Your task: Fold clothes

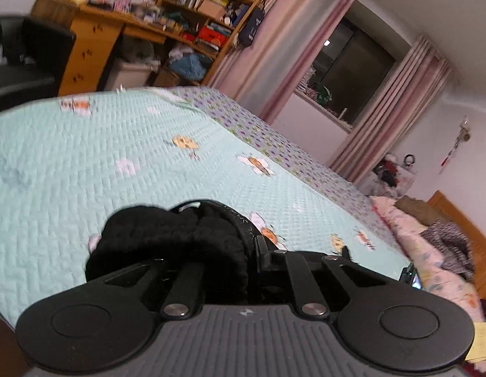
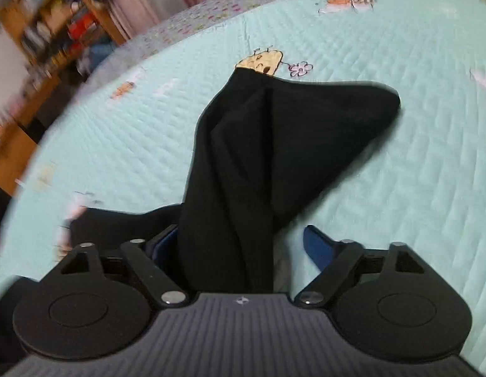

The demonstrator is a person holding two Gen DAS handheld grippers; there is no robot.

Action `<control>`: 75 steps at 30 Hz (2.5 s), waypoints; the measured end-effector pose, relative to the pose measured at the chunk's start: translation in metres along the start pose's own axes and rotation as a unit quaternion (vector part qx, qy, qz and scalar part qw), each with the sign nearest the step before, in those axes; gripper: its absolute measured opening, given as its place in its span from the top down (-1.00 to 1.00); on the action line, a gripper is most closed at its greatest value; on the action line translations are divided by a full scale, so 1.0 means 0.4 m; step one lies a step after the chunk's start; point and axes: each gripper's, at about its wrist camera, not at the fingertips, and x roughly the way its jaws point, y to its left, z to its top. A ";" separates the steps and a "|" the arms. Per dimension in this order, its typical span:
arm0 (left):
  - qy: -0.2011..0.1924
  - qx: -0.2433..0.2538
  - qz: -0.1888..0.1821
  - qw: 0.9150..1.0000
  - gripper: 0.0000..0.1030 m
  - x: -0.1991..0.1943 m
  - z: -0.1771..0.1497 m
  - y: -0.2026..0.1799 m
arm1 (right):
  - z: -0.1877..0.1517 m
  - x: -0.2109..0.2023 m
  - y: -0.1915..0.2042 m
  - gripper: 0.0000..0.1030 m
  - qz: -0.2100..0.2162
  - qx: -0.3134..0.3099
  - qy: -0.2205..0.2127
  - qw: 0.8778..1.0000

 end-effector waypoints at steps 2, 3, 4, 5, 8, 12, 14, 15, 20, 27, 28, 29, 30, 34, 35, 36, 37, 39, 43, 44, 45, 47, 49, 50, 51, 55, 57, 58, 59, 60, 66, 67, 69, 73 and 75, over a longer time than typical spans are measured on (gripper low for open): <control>-0.005 0.016 0.012 1.000 0.77 0.012 0.019 -0.023 | -0.006 -0.001 0.043 0.61 -0.033 -0.070 -0.019 0.997; -0.009 0.030 0.018 0.999 0.77 0.021 0.031 -0.038 | -0.003 -0.010 0.046 0.69 -0.030 -0.076 -0.027 0.996; -0.013 0.042 0.022 0.999 0.77 0.029 0.044 -0.054 | -0.001 -0.019 0.048 0.71 -0.027 -0.083 -0.035 0.996; -0.015 0.052 0.025 0.998 0.77 0.034 0.059 -0.071 | 0.027 -0.069 0.032 0.73 -0.046 -0.089 -0.068 0.993; -0.027 0.072 0.016 0.997 0.77 0.056 0.111 -0.115 | 0.112 -0.218 -0.018 0.76 -0.103 -0.104 -0.166 0.975; -0.030 0.086 -0.029 0.995 0.77 0.097 0.185 -0.186 | 0.224 -0.417 -0.084 0.76 -0.177 -0.124 -0.293 0.931; -0.034 0.102 -0.048 0.993 0.76 0.133 0.215 -0.235 | 0.280 -0.516 -0.117 0.76 -0.212 -0.132 -0.354 0.901; -0.037 0.104 -0.058 0.992 0.76 0.157 0.232 -0.260 | 0.308 -0.566 -0.134 0.76 -0.230 -0.136 -0.384 0.884; -0.061 0.128 -0.094 0.985 0.75 0.277 0.270 -0.401 | 0.459 -0.765 -0.240 0.73 -0.295 -0.092 -0.456 0.834; 0.093 0.183 -0.050 0.977 0.52 0.612 0.193 -0.470 | 0.563 -0.534 -0.526 -0.17 -0.371 0.005 -0.186 0.910; 0.147 0.177 -0.044 0.972 0.51 0.667 0.169 -0.451 | 0.517 -0.503 -0.591 -0.17 -0.321 0.065 -0.155 0.932; 0.191 0.162 -0.032 0.968 0.45 0.706 0.142 -0.425 | 0.472 -0.471 -0.657 -0.17 -0.269 0.125 -0.123 0.947; 0.235 0.147 -0.021 0.961 0.43 0.745 0.115 -0.399 | 0.413 -0.461 -0.692 -0.17 -0.228 0.166 -0.123 0.952; 0.234 0.111 -0.022 0.966 0.36 0.719 0.079 -0.338 | 0.177 -0.442 -0.774 -0.17 -0.112 0.259 -0.114 0.952; 0.223 0.097 -0.034 0.969 0.35 0.695 0.081 -0.324 | 0.122 -0.453 -0.769 -0.17 -0.103 0.247 -0.115 0.957; 0.214 0.083 -0.047 0.972 0.21 0.672 0.083 -0.306 | 0.055 -0.469 -0.750 -0.18 -0.098 0.226 -0.120 0.962; 0.204 0.070 -0.055 0.975 0.07 0.652 0.086 -0.290 | 0.013 -0.485 -0.731 -0.18 -0.094 0.209 -0.124 0.965; 0.182 0.058 -0.053 0.980 -0.17 0.635 0.110 -0.278 | -0.086 -0.518 -0.681 -0.18 -0.080 0.167 -0.128 0.974; 0.134 0.019 -0.048 0.990 -0.18 0.592 0.176 -0.247 | -0.225 -0.561 -0.619 -0.20 -0.033 0.147 -0.126 0.980; 0.121 0.016 -0.039 0.992 -0.18 0.578 0.188 -0.240 | -0.255 -0.569 -0.590 -0.20 -0.028 0.130 -0.125 0.983; 0.113 0.024 -0.021 0.993 -0.22 0.565 0.190 -0.233 | -0.285 -0.576 -0.561 -0.20 -0.023 0.112 -0.124 0.986; 0.109 0.045 0.002 0.993 -0.38 0.543 0.173 -0.212 | -0.327 -0.586 -0.498 -0.21 -0.018 0.061 -0.125 0.990; 0.123 0.065 0.010 0.990 -0.46 0.529 0.123 -0.184 | -0.350 -0.591 -0.430 -0.30 -0.019 -0.004 -0.130 0.991; 0.132 0.074 0.013 0.988 -0.53 0.523 0.095 -0.169 | -0.371 -0.594 -0.371 -0.34 -0.023 -0.060 -0.131 0.989; 0.141 0.082 0.017 0.987 -0.57 0.518 0.064 -0.153 | -0.383 -0.588 -0.326 -0.37 -0.028 -0.109 -0.136 0.984; 0.148 0.061 -0.002 0.987 -0.64 0.509 -0.032 -0.081 | -0.455 -0.552 -0.124 -0.55 -0.036 -0.321 -0.154 0.934; 0.145 0.042 -0.020 0.988 -0.65 0.507 -0.066 -0.048 | -0.500 -0.532 -0.033 -0.67 -0.032 -0.410 -0.164 0.897; 0.144 0.033 -0.032 0.989 -0.65 0.506 -0.076 -0.035 | -0.523 -0.514 0.002 -0.69 -0.036 -0.444 -0.168 0.879; 0.141 0.026 -0.049 0.988 -0.65 0.505 -0.075 -0.027 | -0.541 -0.494 0.030 -0.69 -0.038 -0.474 -0.164 0.864; 0.139 0.019 -0.065 0.988 -0.65 0.504 -0.074 -0.019 | -0.559 -0.476 0.049 -0.69 -0.040 -0.494 -0.158 0.854; 0.139 0.003 -0.102 0.985 -0.67 0.516 -0.071 -0.001 | -0.599 -0.408 0.088 -0.70 -0.084 -0.535 -0.139 0.829; 0.141 -0.003 -0.105 0.984 -0.67 0.524 -0.070 -0.001 | -0.599 -0.409 0.091 -0.71 -0.087 -0.537 -0.140 0.827; 0.143 -0.009 -0.111 0.983 -0.67 0.536 -0.067 -0.004 | -0.591 -0.411 0.093 -0.71 -0.096 -0.541 -0.142 0.823; 0.175 -0.002 -0.085 0.981 -0.64 0.586 -0.066 -0.024 | -0.622 -0.416 0.102 -0.71 -0.105 -0.538 -0.137 0.825; 0.205 -0.010 -0.078 0.976 -0.47 0.621 -0.063 -0.029 | -0.619 -0.419 0.104 -0.71 -0.106 -0.530 -0.132 0.831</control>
